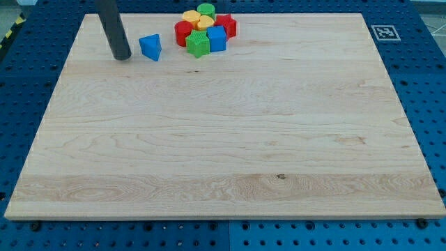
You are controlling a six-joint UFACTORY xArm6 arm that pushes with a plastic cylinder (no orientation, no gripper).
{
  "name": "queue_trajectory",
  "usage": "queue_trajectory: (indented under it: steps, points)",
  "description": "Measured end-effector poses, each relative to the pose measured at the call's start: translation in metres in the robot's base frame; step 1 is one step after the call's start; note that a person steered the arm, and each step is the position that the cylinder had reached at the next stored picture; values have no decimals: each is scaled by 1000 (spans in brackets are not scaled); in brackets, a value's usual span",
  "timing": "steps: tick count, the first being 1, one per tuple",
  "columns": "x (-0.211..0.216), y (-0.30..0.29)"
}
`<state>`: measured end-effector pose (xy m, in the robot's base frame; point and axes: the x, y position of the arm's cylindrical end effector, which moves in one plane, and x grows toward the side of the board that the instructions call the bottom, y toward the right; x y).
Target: Slide blue triangle to green star
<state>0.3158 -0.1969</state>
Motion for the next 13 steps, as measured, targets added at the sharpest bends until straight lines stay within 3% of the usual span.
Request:
queue_trajectory:
  steps: [3,7,10,13]
  points:
    - [-27,23]
    - [-5,18]
    - [-3,81]
    - [-4,89]
